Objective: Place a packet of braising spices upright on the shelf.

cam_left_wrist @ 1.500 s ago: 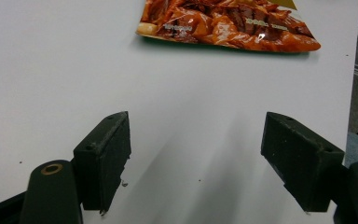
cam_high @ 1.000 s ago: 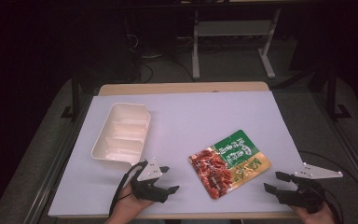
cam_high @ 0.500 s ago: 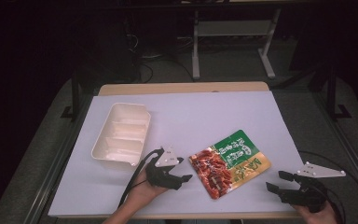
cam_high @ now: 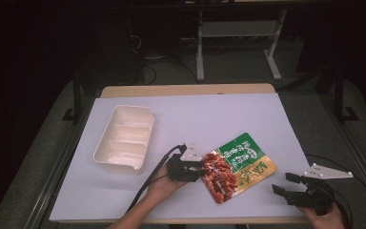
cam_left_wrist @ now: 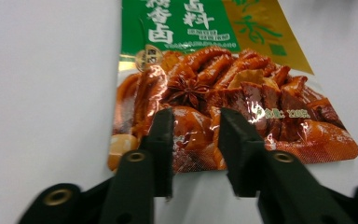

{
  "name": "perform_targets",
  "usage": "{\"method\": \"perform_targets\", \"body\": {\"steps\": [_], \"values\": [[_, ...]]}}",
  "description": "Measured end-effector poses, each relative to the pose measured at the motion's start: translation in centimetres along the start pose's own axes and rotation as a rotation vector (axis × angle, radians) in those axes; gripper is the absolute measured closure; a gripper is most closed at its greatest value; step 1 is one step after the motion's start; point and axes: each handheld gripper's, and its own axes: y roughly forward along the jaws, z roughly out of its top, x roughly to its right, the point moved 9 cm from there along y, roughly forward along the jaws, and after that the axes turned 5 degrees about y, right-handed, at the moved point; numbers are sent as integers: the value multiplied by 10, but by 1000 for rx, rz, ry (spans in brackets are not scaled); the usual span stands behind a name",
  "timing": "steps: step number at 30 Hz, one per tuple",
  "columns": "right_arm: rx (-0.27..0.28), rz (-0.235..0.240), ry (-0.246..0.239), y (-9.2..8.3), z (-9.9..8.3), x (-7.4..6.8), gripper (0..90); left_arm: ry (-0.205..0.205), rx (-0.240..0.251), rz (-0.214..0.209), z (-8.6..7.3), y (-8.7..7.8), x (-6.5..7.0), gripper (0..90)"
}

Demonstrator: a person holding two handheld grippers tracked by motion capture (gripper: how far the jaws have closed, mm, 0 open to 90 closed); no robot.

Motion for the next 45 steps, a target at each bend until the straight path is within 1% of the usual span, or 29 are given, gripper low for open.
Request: {"method": "perform_targets", "body": {"steps": [3, 6, 8, 11, 13, 15, 17, 21, 24, 25, 26, 28, 30, 32, 34, 36, 38, 39, 41, 42, 45], "values": [[-8, -14, -1, 2, 1, 2, 253, -5, -37, -20, -4, 8, 2, 758], [-16, -24, -1, 6, 2, 4, 254, 8, -88, -20, -11, 14, 2, 801], [-23, -27, 3, 8, 3, 5, 254, -1, -79, -25, -12, 15, 2, 808], [-29, -25, 13, 14, 5, 6, 252, 7, -89, -28, -13, 17, 3, 848], [-30, -18, 20, 18, 8, 6, 248, 2, -87, -29, -13, 18, 4, 871], [-33, -21, 23, 22, 12, 6, 246, -1, -86, -34, -13, 18, 3, 879], [-43, -20, 33, 26, 13, 7, 243, -9, -82, -39, -13, 18, 3, 878], [-66, -10, 69, 33, 11, 11, 243, 0, -84, -38, -13, 18, 3, 880], [-67, 24, 106, 36, 9, 11, 291, -1, -84, -39, -13, 18, 3, 880], [-54, 63, 132, 37, 11, 7, 331, 1, -85, -38, -13, 18, 3, 880], [-54, 63, 132, 37, 11, 7, 331, 4, -87, -36, -13, 18, 3, 880], [-39, 108, 146, 38, 14, 1, 366, 3, -87, -33, -13, 18, 3, 880], [-38, 122, 142, 40, 16, -4, 428, 6, -89, -31, -12, 18, 4, 880], [-35, 121, 149, 42, 18, -7, 458, 7, -92, -28, -12, 19, 4, 879], [-27, 114, 153, 42, 19, -7, 527, 9, -94, -26, -12, 18, 4, 879], [-12, 135, 176, 43, 22, -7, 585, 11, -96, -28, -12, 18, 3, 879], [-19, 156, 192, 46, 22, -8, 624, 8, -95, -30, -12, 18, 3, 879], [-37, 161, 191, 51, 21, -10, 631, 8, -95, -30, -12, 18, 3, 879], [-44, 159, 191, 53, 21, -11, 634, 8, -96, -27, -12, 19, 4, 878], [-48, 163, 194, 59, 24, -14, 645, 9, -95, -26, -12, 19, 4, 870], [-45, 164, 198, 62, 27, -16, 660, 14, -98, -24, -12, 19, 4, 867]]}}
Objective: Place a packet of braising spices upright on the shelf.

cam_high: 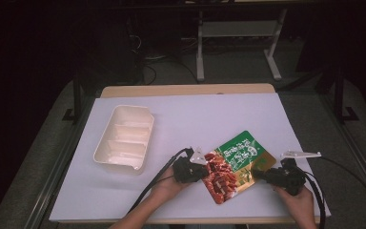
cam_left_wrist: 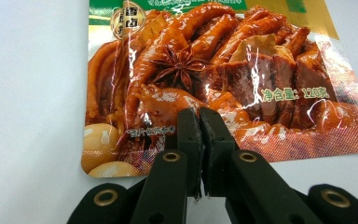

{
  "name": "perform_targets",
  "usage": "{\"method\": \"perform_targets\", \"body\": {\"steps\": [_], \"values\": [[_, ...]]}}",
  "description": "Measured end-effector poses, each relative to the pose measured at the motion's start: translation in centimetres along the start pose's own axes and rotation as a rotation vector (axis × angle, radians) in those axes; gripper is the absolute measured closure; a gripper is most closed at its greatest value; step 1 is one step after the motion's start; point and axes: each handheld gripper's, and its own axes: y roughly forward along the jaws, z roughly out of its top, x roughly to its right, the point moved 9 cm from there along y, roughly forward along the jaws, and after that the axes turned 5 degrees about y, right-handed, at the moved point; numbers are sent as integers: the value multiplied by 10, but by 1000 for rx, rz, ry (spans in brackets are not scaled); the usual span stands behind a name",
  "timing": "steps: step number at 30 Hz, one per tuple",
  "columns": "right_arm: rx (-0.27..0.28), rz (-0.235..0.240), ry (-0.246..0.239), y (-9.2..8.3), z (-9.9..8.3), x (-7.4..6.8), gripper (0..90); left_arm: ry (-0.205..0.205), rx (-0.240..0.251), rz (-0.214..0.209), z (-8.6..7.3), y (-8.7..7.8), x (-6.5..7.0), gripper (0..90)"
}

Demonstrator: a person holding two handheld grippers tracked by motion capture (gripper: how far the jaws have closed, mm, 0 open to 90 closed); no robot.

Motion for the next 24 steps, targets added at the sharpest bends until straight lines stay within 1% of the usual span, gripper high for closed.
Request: {"method": "perform_targets", "body": {"steps": [1, 2, 3, 4, 5, 6, 7, 8, 9, 11, 14, 16, 18, 19, 21, 24], "values": [[-2, -12, 3, 5, 4, -2, 674, 1, 0, 0, 0, 0, 0, 866], [-2, -12, 3, 5, 4, -2, 674, 0, 0, 0, 0, 0, 0, 866], [-12, -33, -5, 11, 6, -3, 694, -4, 1, -2, 0, 0, 0, 849], [-12, -33, -5, 11, 6, -3, 694, -5, 2, -3, 0, 0, 0, 849], [-18, -42, -6, 13, 6, -3, 720, -6, 4, -3, 0, 0, 0, 842], [-21, -62, -17, 15, 6, -3, 741, -8, 6, -2, 0, 0, 0, 833], [-22, -68, -16, 16, 7, -3, 764, -6, 7, 1, 0, 0, 0, 832], [-12, -57, -13, 15, 9, -3, 807, -5, 11, 5, 1, 0, 0, 822], [-12, -57, -13, 15, 9, -3, 807, -5, 11, 7, 0, 0, 0, 822], [-8, -58, -17, 15, 10, -4, 839, -3, 12, 12, 0, 0, 0, 813], [-3, -67, -32, 15, 12, -6, 866, -17, 20, 15, 0, -1, -1, 776], [6, -62, -37, 13, 14, -8, 879, -28, 31, 10, 0, -3, 0, 759], [20, -52, -39, 11, 18, -10, 887, -28, 59, 17, 2, -7, 0, 754], [35, -42, -44, 8, 24, -13, 889, -30, 73, 19, 4, -10, 0, 744], [38, -39, -45, 7, 26, -14, 890, -32, 89, 18, 5, -16, 0, 739], [60, -26, -60, 2, 36, -20, 894, -33, 102, 19, 5, -23, 1, 730]]}}
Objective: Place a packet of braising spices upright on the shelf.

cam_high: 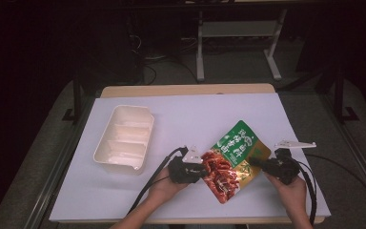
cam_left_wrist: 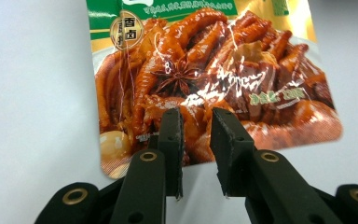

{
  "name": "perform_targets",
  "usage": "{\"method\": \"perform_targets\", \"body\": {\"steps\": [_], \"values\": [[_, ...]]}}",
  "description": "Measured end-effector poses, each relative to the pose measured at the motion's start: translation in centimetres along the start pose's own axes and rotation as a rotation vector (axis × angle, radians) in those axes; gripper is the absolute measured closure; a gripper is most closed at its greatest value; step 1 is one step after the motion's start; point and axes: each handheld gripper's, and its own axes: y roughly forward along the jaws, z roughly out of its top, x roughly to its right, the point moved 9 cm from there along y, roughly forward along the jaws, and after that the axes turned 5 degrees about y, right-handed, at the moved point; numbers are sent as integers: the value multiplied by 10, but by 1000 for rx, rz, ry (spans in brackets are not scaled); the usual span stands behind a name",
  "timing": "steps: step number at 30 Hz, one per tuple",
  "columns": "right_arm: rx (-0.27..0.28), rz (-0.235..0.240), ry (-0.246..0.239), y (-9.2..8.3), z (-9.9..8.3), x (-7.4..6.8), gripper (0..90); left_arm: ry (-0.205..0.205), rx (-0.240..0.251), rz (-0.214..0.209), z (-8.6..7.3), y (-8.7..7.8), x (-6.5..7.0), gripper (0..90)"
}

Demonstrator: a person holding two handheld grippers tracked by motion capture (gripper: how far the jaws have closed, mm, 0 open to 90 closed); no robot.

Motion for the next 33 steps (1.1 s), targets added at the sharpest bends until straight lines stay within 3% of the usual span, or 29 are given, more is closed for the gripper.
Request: {"method": "perform_targets", "body": {"steps": [7, 10, 19, 24, 33], "values": [[35, 25, -81, -10, 25, -19, 896, -6, 19, 2, -6, -14, 2, 707], [45, 35, -155, -15, 40, -32, 897, -10, 25, -2, -11, -21, 5, 687], [77, 59, -238, -20, 62, -55, 898, -3, 70, -10, -18, -37, 12, 649], [83, 50, -306, -18, 74, -69, 899, -1, 83, -11, -27, -46, 17, 628], [61, 38, -376, -4, 88, -85, 899, -21, 109, -11, -44, -60, 22, 608]]}}
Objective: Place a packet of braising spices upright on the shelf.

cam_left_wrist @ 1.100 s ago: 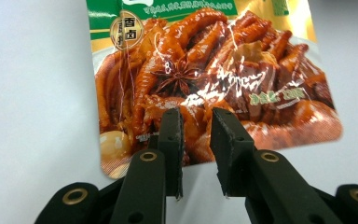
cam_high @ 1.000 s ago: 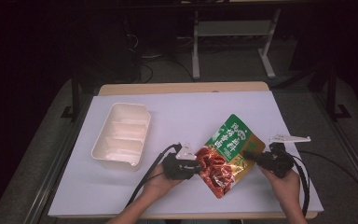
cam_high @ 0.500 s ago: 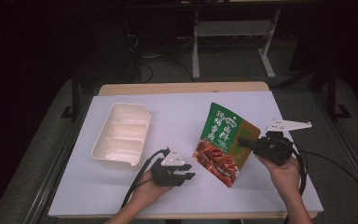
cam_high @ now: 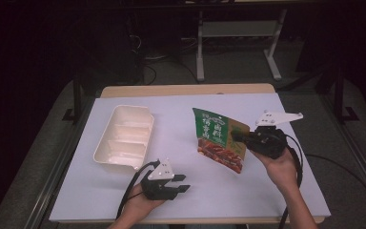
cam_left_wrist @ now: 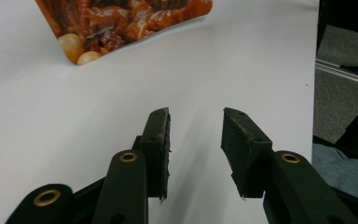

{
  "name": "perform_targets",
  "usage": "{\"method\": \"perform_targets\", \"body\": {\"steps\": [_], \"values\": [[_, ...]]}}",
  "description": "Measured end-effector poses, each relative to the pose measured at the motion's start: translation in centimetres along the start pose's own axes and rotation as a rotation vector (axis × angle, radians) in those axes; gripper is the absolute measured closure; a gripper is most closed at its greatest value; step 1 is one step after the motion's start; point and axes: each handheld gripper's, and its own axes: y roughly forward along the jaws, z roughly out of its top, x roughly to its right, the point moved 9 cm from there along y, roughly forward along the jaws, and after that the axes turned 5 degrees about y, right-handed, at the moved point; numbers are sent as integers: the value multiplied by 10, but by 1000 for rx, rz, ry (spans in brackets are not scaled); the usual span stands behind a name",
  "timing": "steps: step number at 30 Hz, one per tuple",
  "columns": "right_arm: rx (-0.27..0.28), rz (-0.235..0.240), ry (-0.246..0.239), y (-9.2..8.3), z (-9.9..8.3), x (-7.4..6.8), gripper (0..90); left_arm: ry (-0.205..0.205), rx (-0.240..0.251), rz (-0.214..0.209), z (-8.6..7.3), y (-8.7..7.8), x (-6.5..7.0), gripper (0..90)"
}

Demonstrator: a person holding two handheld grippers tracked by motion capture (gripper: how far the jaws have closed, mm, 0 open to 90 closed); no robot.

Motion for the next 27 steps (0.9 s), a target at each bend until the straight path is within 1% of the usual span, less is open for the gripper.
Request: {"method": "perform_targets", "body": {"steps": [1, 2, 3, 5, 9, 11, 15, 17, 20, 22, 24, 26, 27], "values": [[-2, 0, 0, 2, 2, -1, 900, -1, 5, 0, -1, -2, 1, 602], [-4, 7, -11, 6, 7, -5, 899, 1, 8, -1, -2, -4, 2, 588], [-4, 7, -11, 6, 7, -5, 899, 2, 10, -2, -3, -5, 2, 588], [-2, 11, -21, 11, 13, -8, 899, 1, 20, -4, -4, -9, 4, 570], [4, 35, -33, 18, 26, -17, 899, 6, 30, -11, -7, -15, 7, 543], [9, 44, -40, 22, 33, -21, 899, 15, 29, -14, -9, -17, 9, 525], [25, 78, -42, 31, 48, -30, 899, 22, 37, -21, -11, -22, 12, 490], [32, 90, -47, 36, 54, -35, 899, 28, 43, -29, -13, -24, 13, 467], [31, 108, -59, 45, 63, -42, 899, 42, 37, -33, -16, -24, 13, 452], [29, 119, -63, 51, 68, -46, 899, 36, 39, -36, -18, -24, 14, 440], [28, 131, -67, 57, 73, -50, 899, 44, 36, -35, -19, -24, 14, 425], [32, 149, -69, 64, 80, -54, 899, 40, 37, -35, -20, -25, 14, 405], [32, 149, -69, 64, 80, -54, 899, 41, 39, -36, -20, -25, 13, 405]]}}
